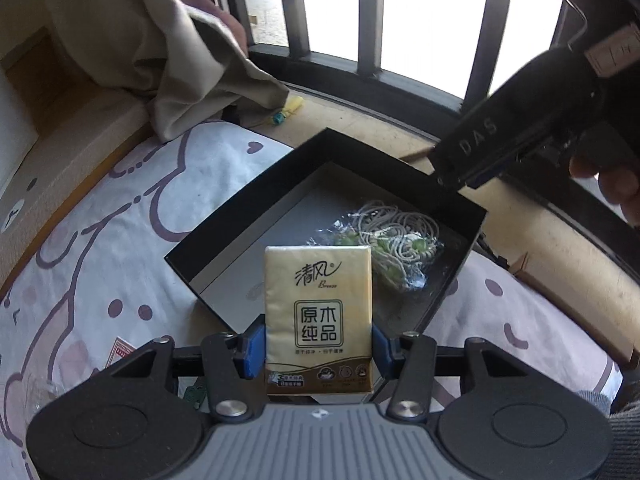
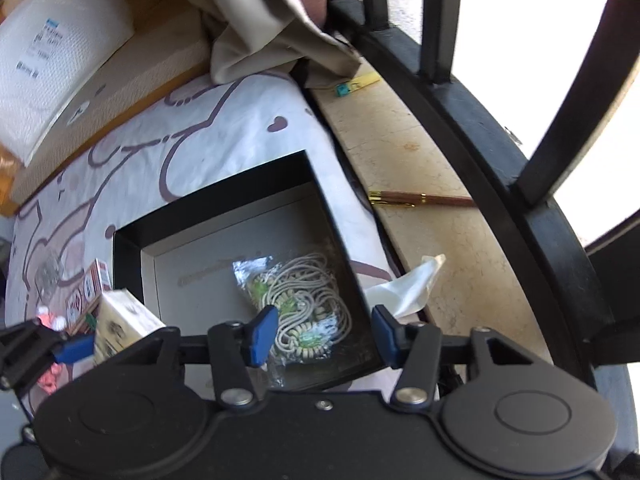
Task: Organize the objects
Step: 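Release the bead bag into the box while the left tool lowers the tissue pack in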
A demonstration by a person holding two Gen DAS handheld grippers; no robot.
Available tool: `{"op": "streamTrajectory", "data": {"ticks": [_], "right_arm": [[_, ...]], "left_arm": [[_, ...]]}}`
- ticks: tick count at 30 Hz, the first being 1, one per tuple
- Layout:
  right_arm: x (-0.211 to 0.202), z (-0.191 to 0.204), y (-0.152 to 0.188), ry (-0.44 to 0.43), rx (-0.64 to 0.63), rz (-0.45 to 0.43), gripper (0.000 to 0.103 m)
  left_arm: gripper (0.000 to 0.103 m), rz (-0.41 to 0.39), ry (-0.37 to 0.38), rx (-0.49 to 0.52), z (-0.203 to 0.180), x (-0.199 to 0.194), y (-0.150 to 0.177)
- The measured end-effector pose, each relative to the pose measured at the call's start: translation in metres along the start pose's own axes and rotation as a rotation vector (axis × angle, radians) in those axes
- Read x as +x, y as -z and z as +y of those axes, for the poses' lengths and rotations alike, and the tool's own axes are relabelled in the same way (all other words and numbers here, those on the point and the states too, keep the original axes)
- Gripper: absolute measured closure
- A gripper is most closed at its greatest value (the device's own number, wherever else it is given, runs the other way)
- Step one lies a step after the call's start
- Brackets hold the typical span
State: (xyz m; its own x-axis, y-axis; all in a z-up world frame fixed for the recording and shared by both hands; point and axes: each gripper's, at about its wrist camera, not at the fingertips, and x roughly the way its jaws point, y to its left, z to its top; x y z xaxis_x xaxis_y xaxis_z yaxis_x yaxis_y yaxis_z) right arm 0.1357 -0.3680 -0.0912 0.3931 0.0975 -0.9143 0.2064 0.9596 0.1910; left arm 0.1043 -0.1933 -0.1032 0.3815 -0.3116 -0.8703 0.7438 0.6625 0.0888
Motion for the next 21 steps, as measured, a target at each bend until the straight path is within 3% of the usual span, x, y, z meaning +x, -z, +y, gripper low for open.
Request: {"op": "streamTrajectory", "data": {"ticks": [4,11,17,21], "right_arm": [[-0.001,-0.004,0.0,-0.01,0.002,-0.008,0.051],[-0.015,-0.007,-0.003,-0.066,0.04,-0.056,0.053],[-0.027,-0.017,-0.006,-0.084,0.095,-0.084,0.053],[-0.029,-0.033,-0.008,-0.084,0.17,-0.096,0.054]], "left_arm": [[0.051,-0.002,0.016,0.011,-0.002,0.006,-0.004],[0.051,0.012,-0.032,-0.019,0.01,0.025,-0.022],[0.051,-0.029,-0.052,0.174,0.005,0.034,-0.049],[0.051,-0.004,-0.063,0.36,-0.011,0.053,-0.066]]}}
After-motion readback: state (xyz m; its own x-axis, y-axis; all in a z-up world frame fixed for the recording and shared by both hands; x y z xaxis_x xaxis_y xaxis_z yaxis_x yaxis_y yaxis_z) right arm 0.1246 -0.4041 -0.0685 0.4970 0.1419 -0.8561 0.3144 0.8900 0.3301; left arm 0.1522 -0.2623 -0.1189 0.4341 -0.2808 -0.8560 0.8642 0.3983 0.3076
